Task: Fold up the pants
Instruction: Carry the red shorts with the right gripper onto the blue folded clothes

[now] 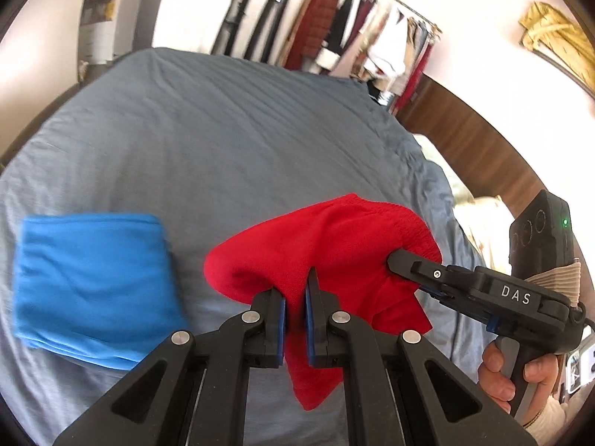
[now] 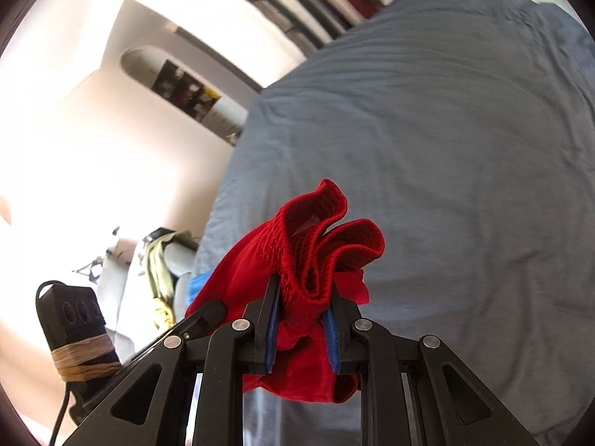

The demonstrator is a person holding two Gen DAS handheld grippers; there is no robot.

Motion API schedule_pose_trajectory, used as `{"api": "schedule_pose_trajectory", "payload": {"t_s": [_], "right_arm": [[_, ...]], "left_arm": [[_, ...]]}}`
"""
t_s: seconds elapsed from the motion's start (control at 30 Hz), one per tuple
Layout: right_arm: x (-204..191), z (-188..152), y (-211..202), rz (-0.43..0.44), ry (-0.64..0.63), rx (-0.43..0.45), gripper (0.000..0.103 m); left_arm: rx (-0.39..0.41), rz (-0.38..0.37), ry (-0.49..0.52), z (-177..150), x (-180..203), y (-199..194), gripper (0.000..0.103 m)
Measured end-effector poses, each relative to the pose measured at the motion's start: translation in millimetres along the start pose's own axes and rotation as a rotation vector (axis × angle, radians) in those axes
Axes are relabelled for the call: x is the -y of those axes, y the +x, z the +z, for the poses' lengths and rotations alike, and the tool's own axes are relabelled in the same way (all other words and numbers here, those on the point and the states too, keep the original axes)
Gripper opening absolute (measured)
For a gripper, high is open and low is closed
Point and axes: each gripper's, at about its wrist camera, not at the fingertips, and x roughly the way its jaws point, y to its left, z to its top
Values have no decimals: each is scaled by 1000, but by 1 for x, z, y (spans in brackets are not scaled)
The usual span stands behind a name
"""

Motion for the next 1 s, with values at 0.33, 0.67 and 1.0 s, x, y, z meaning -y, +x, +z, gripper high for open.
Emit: {"api": "schedule_pose_trajectory", "payload": {"t_s": [0.33, 0.67, 1.0], "right_arm": [[-89, 10, 79, 118, -115, -79, 22], [-137, 17, 130, 147, -218, -52, 22], [-106, -36, 184, 47, -80, -258, 22]], "left_arm": [[51, 112, 3, 39, -88, -42, 9], [46, 133, -4, 75, -154, -37, 10], [-298, 121, -77, 34, -195, 7, 9]]}}
